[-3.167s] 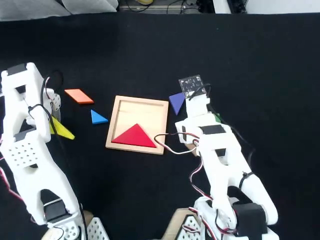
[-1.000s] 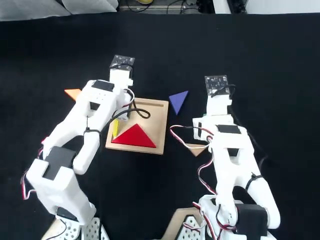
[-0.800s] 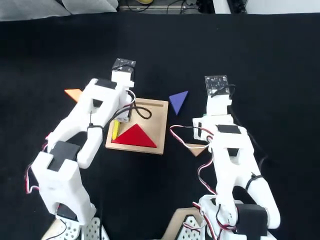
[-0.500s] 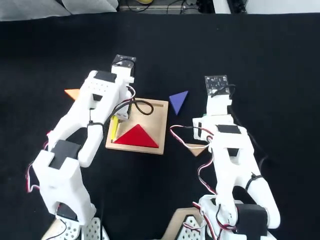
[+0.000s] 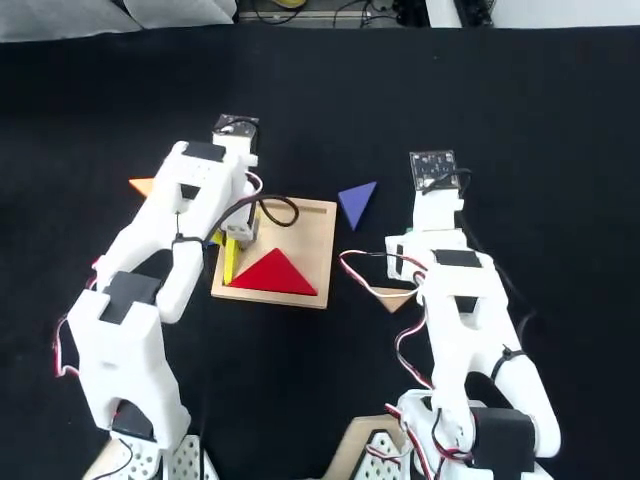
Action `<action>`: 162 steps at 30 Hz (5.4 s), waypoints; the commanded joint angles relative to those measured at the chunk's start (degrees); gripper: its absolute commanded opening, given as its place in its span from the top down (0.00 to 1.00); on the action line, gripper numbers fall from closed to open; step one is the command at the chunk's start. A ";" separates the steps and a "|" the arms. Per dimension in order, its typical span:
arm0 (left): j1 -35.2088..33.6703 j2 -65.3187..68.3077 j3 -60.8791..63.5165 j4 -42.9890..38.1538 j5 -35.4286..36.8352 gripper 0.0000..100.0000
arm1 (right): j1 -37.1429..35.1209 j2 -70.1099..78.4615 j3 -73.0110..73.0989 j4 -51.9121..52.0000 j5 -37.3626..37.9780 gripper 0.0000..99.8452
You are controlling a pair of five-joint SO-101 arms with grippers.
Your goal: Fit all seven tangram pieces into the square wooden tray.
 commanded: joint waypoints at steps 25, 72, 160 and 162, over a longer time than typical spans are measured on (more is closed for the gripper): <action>8.22 -4.31 -6.29 1.93 1.14 0.85 | 0.53 -2.42 -2.42 -0.97 -0.53 0.83; 11.91 4.40 -22.90 10.37 -2.29 0.85 | 0.53 -2.42 -2.42 -0.97 -0.53 0.83; -23.16 -65.32 1.36 23.56 -9.85 0.82 | 0.53 -2.07 -1.89 -3.08 -0.53 0.83; -24.75 -70.07 8.92 20.57 -9.93 0.82 | 0.53 -2.07 -1.71 -3.16 -0.53 0.83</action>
